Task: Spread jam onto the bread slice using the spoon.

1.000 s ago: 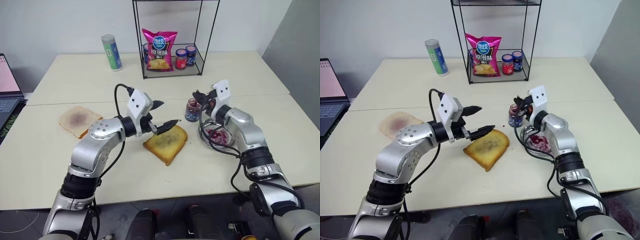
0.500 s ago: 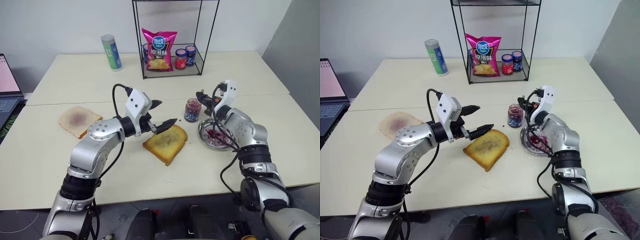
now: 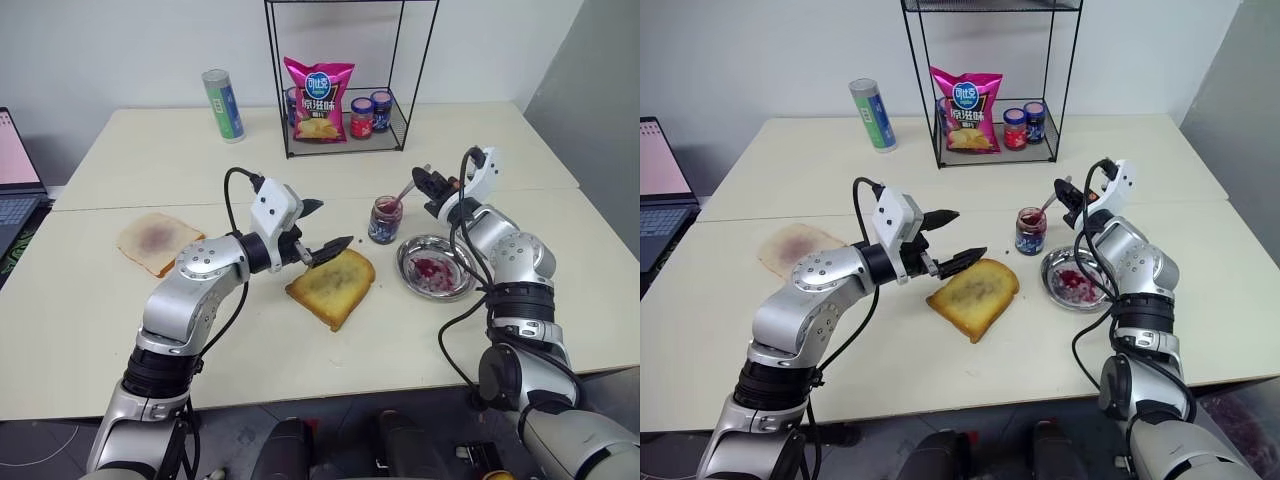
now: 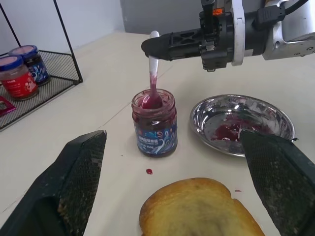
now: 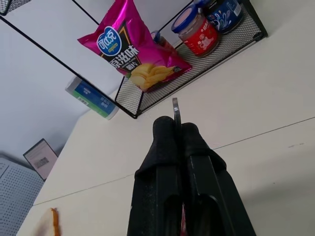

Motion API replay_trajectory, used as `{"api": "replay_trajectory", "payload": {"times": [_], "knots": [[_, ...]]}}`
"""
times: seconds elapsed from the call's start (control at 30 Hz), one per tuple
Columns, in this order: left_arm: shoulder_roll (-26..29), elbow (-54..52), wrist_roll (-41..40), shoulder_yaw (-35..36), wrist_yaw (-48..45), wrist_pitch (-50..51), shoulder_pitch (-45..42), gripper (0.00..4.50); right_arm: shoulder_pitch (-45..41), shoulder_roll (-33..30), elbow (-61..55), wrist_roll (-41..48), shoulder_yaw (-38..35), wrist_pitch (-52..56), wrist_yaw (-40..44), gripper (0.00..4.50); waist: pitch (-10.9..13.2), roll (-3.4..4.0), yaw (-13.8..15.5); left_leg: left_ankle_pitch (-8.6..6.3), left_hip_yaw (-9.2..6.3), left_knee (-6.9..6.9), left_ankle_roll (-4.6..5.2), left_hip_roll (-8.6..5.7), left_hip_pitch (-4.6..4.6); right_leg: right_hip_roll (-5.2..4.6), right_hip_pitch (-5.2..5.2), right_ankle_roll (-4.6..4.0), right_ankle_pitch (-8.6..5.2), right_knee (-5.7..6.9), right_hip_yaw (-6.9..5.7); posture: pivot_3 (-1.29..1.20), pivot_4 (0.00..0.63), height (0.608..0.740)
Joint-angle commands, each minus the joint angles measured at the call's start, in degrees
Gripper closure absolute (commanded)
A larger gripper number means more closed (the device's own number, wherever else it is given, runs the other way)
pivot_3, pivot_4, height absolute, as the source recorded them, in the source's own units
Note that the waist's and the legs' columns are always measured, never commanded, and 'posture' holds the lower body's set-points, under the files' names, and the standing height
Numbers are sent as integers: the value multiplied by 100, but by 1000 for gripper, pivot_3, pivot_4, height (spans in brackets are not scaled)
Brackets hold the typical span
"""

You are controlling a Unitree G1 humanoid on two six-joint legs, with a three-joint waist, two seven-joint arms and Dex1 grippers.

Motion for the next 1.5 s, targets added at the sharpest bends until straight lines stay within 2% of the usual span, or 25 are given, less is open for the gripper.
{"api": "replay_trajectory", "payload": {"times": [0.03, 0.3, 0.5, 0.77, 1.03, 1.17, 1.3, 1.43, 1.5], "knots": [[-38, -3, 35, -12, -104, -195, -153, 0, -189, 19, -346, 340, -320, 74, -280, 4493, 0, 0, 0, 0, 2, 0, 0, 0, 0, 0, 0, 0, 0, 0, 0, 0, 150, 740], [-7, 162, 77, 6, -234, -312, -210, 0, -295, 165, -248, 1287, -1184, 346, -1073, 4493, 0, 0, -1, 0, 2, 0, 0, 0, -1, 0, 0, 0, 0, -1, 0, 0, 150, 740], [65, 203, 93, 63, -355, -364, -219, 0, -338, 251, -364, 1890, -1530, 410, -1464, 4493, 0, 0, -13, 0, 3, -2, 0, 1, -1, 1, -2, 1, 0, -1, 0, 0, 150, 740], [393, -333, -264, 523, -603, -253, 199, 0, -358, 510, -1324, 2810, -1275, 908, -1882, 4493, 1, 2, -24, 0, 2, -4, 1, 2, -6, 2, -8, 1, 0, -2, 1, 0, 150, 740], [982, -1747, -892, 1241, -592, 289, 1593, 0, 143, 795, -2747, 3542, -131, 1816, -2094, 4493, 1, 8, -39, -1, -9, -7, 1, 23, -10, 0, -13, -3, -2, -2, 1, 0, 150, 740], [1128, -2488, -1117, 1646, -439, 494, 2599, 0, 464, 749, -3225, 3275, 655, 1925, -1754, 4493, 2, 10, -24, -1, -9, -6, 1, 25, -9, 0, -12, -7, -5, -5, 1, 0, 150, 740], [1119, -2903, -1188, 1972, -254, 516, 3341, 0, 882, 215, -3845, 2383, 1872, 1786, -744, 4493, 2, 10, -16, -1, -8, -3, 1, 22, -9, 0, -9, 13, -20, -11, -1, 0, 150, 740], [1038, -3061, -1158, 1986, -81, 466, 3692, 0, 1145, -377, -4204, 1039, 2987, 881, 209, 4493, 1, 10, -10, -1, -12, 1, 1, 21, -6, -8, -5, 11, -27, -10, -4, 0, 150, 740], [1038, -3151, -1171, 1983, -52, 461, 3825, 0, 1272, -828, -4433, 211, 3715, 241, 846, 4493, 1, 9, -14, -1, -8, 0, 1, 21, -3, -8, -4, -17, -43, -10, -2, 0, 150, 740]]}}
